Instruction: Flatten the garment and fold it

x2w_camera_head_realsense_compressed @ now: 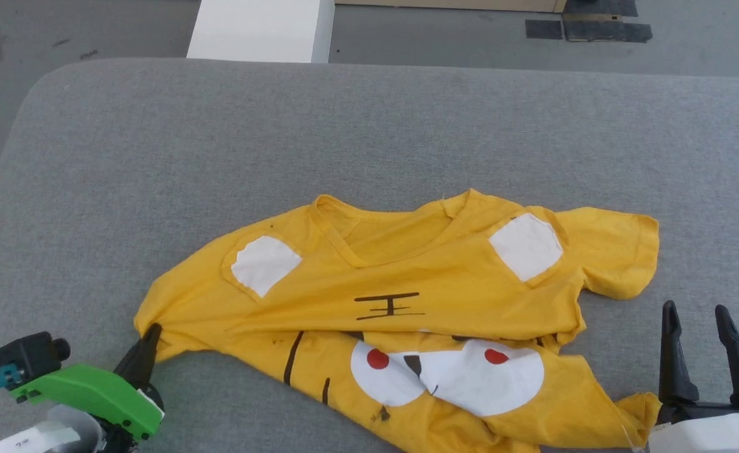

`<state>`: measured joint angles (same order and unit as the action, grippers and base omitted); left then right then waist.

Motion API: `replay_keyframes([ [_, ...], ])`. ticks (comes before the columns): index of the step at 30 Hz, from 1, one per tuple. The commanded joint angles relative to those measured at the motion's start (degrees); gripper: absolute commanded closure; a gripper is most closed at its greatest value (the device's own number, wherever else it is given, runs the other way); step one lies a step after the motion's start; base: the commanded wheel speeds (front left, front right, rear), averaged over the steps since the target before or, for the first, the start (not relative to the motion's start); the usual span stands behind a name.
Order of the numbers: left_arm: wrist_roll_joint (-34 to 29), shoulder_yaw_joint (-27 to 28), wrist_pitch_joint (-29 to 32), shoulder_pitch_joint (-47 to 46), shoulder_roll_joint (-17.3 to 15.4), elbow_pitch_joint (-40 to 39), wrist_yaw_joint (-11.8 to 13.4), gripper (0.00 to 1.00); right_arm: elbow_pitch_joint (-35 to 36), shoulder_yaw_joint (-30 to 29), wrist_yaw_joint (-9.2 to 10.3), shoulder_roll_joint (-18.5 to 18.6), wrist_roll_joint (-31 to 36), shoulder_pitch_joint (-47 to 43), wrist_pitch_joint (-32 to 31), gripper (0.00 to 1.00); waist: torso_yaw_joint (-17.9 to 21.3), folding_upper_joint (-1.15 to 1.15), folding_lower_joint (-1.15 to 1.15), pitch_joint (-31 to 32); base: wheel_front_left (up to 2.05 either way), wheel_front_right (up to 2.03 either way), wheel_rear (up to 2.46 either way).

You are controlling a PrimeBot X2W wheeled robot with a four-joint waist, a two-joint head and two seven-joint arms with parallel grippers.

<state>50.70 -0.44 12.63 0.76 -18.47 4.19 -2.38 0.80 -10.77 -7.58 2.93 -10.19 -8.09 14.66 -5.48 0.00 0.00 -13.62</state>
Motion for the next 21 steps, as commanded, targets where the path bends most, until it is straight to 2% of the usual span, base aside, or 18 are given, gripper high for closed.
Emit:
replay_keyframes([
  [1, 0.60, 0.68, -0.70, 0.75, 0.18, -1.06, 0.42, 1.00, -0.25, 0.25, 0.09, -0.05, 0.64, 1.41, 0.33, 0.00, -0.45, 0.00, 0.00, -0.25, 0.00, 0.00, 0.00],
  [4, 0.55, 0.87, -1.60, 1.72, 0.56, -3.51, 0.48, 1.00, 0.48, -0.22, 0.09, -0.05, 1.12, 4.59, -1.33, 0.00, -0.75, 0.00, 0.00, -0.51, 0.00, 0.00, 0.00],
  [7, 0.13, 0.27, -1.77, 1.66, 0.71, -5.80, 0.37, 1.00, 2.09, -1.49, 0.09, -0.05, 1.55, 9.06, -6.63, 0.00, -0.68, 0.00, 0.00, -0.83, 0.00, 0.00, 0.00],
  [9, -0.11, -0.14, -1.81, 1.37, 0.84, -7.43, 0.38, 1.00, 2.83, -2.43, 0.09, -0.05, 3.88, 12.39, -13.16, 0.00, -0.38, 0.00, 0.00, -1.17, 0.00, 0.00, 0.00],
  [14, -1.11, -1.70, -1.45, 0.52, 0.85, -11.01, 0.23, 1.00, 2.53, -4.19, 0.09, -0.05, 9.51, 20.00, -37.92, 0.00, 0.10, 0.00, 0.00, -2.46, 0.00, 0.00, 0.00],
  [16, -1.33, -2.10, -1.38, 0.08, 0.83, -11.95, 0.12, 1.00, 2.52, -4.68, 0.09, -0.05, 9.03, 22.75, -45.63, 0.00, 0.07, 0.00, 0.00, -3.07, 0.00, 0.00, 0.00],
  [18, -1.48, -2.44, -1.29, -0.28, 0.79, -12.68, 0.01, 1.00, 1.82, -4.59, 0.09, -0.05, 7.41, 24.83, -51.96, 0.00, -0.14, 0.00, 0.00, -3.77, 0.00, 0.00, 0.00],
  [21, -1.49, -2.97, -1.10, -0.79, 0.83, -13.38, -0.22, 1.00, 0.15, -6.03, 0.09, -0.05, 6.20, 26.79, -58.24, 0.00, -0.83, 0.00, 0.00, -4.73, 0.00, 0.00, 0.00],
])
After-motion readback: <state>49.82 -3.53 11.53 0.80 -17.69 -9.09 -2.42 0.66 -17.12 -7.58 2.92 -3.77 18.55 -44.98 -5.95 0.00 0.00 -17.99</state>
